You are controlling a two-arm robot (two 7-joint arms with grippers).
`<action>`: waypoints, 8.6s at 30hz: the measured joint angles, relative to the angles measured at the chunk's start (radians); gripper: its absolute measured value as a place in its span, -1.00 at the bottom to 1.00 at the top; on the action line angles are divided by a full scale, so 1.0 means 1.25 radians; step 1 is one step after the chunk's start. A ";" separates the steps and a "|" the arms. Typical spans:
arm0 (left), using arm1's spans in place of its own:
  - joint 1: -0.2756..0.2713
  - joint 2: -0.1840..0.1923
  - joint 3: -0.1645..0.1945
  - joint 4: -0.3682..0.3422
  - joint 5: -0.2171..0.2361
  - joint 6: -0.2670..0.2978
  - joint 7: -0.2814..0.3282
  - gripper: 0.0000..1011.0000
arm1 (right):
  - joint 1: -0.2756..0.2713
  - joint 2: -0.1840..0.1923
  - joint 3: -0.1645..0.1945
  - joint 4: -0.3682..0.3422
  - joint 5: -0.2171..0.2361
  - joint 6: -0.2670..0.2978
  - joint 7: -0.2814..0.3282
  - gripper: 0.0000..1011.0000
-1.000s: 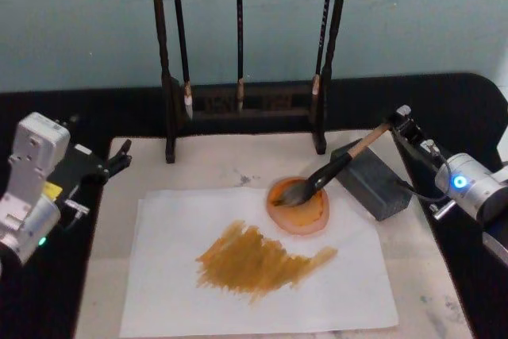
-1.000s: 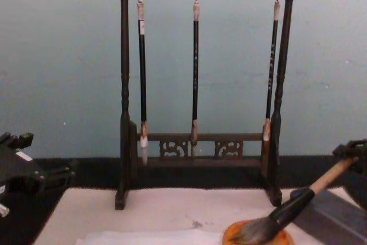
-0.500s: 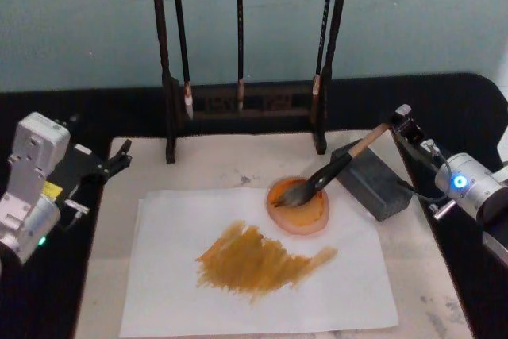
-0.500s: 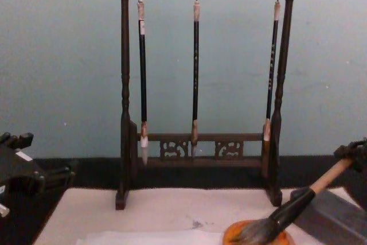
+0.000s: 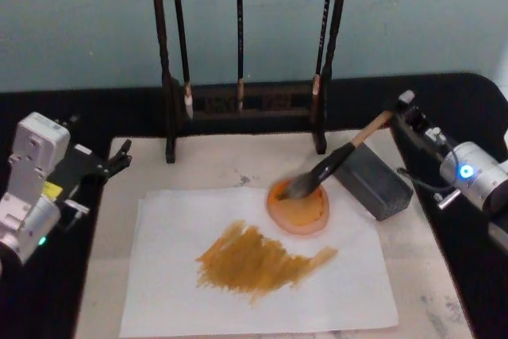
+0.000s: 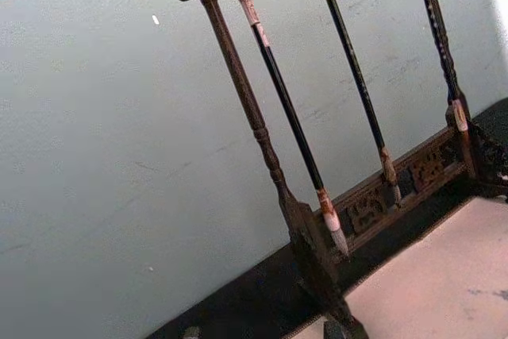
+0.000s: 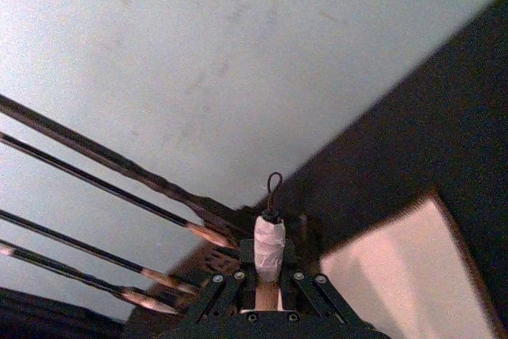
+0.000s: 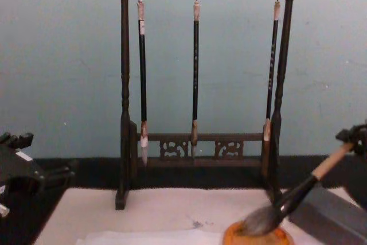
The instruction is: Pick up the brush from the inkstone, write on the paper, then place the brush back to its original position.
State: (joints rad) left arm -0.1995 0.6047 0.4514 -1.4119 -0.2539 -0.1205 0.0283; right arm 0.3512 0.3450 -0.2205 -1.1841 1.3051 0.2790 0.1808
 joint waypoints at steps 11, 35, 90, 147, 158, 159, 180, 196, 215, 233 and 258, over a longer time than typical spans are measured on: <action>0.000 0.000 0.000 0.000 0.000 0.000 0.000 1.00 | 0.028 0.030 -0.017 -0.064 0.031 0.012 0.023 -0.67; 0.000 0.000 0.000 0.000 0.000 0.000 0.000 1.00 | 0.067 0.171 -0.162 -0.301 -0.126 -0.052 0.121 -0.67; 0.000 0.000 0.000 0.000 0.000 0.000 0.000 1.00 | -0.190 0.303 -0.210 -0.545 -0.553 -0.228 0.173 -0.67; 0.000 0.000 0.000 0.000 0.000 0.000 0.000 1.00 | -0.242 0.201 -0.101 -0.515 -0.638 -0.184 0.171 -0.67; 0.000 0.000 0.000 0.000 0.000 0.000 0.000 1.00 | -0.240 0.192 -0.062 -0.493 -0.674 -0.191 0.159 -0.67; 0.000 0.000 0.000 0.000 0.000 0.000 0.000 1.00 | -0.240 0.191 -0.060 -0.493 -0.674 -0.191 0.159 -0.67; 0.000 0.000 0.000 0.000 0.000 0.000 0.000 1.00 | -0.247 0.159 -0.108 -0.531 -0.659 -0.167 0.199 -0.67; 0.000 0.000 0.000 0.000 0.000 0.000 0.000 1.00 | -0.262 0.164 -0.077 -0.514 -0.657 -0.168 0.171 -0.67; 0.000 0.000 0.000 0.000 0.000 0.000 0.000 1.00 | -0.279 0.163 -0.055 -0.530 -0.646 -0.173 0.171 -0.67; 0.000 0.000 0.000 0.000 0.000 0.000 0.000 1.00 | -0.152 0.107 -0.050 -0.490 -0.571 -0.151 0.168 -0.67; 0.000 0.000 0.000 0.000 0.000 0.000 0.000 1.00 | -0.131 0.042 0.012 -0.395 -0.331 -0.006 0.065 -0.67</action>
State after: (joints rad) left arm -0.1995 0.6047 0.4514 -1.4120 -0.2539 -0.1205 0.0283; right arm 0.1872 0.3981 -0.2056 -1.6784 0.8908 0.2720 0.2619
